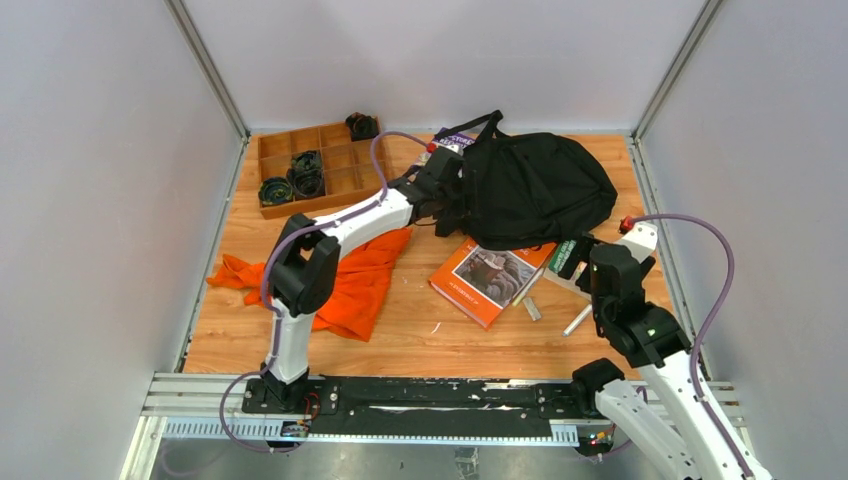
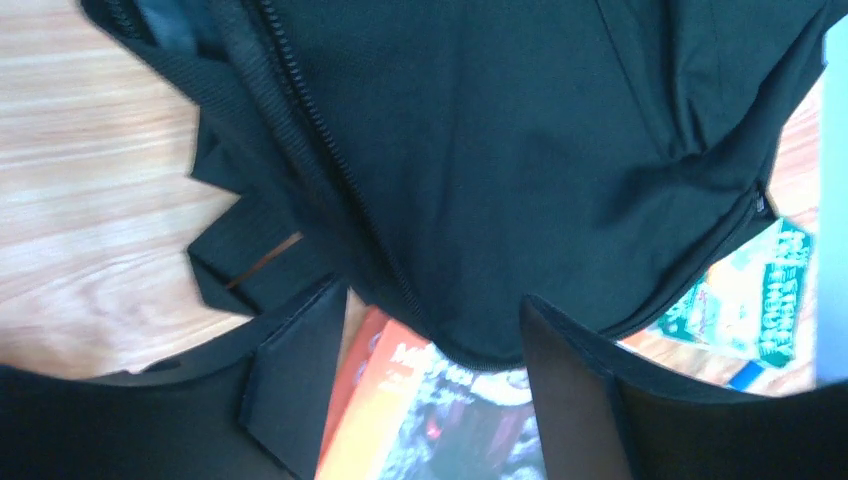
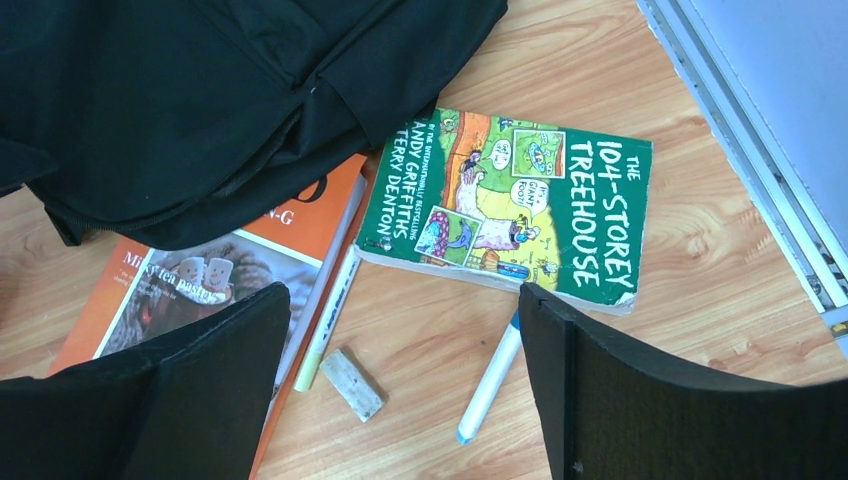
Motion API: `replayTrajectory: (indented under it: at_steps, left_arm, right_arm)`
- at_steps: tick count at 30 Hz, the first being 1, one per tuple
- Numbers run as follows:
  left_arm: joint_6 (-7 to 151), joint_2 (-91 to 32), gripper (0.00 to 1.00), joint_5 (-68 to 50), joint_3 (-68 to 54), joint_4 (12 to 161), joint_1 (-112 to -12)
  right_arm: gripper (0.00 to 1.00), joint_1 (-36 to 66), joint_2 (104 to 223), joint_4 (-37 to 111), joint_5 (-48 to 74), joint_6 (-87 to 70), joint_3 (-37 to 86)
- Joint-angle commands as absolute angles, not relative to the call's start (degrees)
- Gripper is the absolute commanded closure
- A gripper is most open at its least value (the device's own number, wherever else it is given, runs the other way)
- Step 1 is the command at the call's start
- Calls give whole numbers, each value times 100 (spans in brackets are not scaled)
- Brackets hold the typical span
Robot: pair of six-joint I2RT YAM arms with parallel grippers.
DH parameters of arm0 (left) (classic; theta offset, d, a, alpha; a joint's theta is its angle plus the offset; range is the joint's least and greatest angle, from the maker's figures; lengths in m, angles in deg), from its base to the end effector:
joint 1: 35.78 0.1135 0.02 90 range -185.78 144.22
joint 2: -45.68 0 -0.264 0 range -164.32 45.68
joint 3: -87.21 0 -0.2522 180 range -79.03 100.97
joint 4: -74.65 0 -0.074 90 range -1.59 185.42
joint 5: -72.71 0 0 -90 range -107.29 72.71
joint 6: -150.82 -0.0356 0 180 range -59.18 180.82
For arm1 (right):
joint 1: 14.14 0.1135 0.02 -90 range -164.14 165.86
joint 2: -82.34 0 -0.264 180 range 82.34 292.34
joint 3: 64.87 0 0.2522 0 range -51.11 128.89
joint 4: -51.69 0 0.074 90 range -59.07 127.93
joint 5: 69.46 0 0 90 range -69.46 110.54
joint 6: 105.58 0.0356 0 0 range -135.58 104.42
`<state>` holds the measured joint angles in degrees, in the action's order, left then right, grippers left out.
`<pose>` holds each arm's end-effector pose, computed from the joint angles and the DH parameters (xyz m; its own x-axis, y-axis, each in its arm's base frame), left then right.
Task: Pack the student bag
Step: Adjust the student bag at the center of the board.
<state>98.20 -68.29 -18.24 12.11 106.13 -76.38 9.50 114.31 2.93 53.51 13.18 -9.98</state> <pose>0.3493 -0.2986 0.2437 -0.7815 -0.1297 -0.6103 0.2098 0.8666 -0.4527 0.1194 0.0311 0.3062 -0.2960 0.3111 -0.9031 0.2905 0.9300 0.2251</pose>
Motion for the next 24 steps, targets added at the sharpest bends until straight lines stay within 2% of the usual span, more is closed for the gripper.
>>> replayTrajectory:
  at_steps: [1, 2, 3, 4, 6, 13, 20, 24]
  left_arm:
    - [10099, -7213, 40, -1562, 1716, 10575, -7656]
    - [10087, -7225, 51, -1562, 1676, 10504, -7656]
    - [9997, -7193, 68, -1529, 1633, 10365, -7656]
    - [9911, -7147, 82, -1492, 1630, 10269, -7656]
    - [9791, -7054, 98, -1438, 1753, 10183, -7656]
    - [9546, -7026, 100, -355, 2721, 10243, -7656]
    - [9611, -7160, 100, 289, 3003, 9562, -7687]
    - [9794, -7345, 100, 531, 3392, 9468, -7683]
  right_arm:
    - [12, 1020, 11371, 23, 5268, 1379, -800]
    - [15, 1021, 11372, 8, 5235, 1367, -784]
    - [20, 1021, 11373, 28, 5120, 1273, -779]
    - [23, 1016, 11379, 84, 4998, 1173, -787]
    - [25, 1020, 11416, 188, 4774, 995, -795]
    - [21, 1020, 12022, 318, 4068, 83, -340]
    - [20, 1020, 13141, 379, 1739, -322, 46]
    - [20, 1020, 13465, 577, 1890, 41, -16]
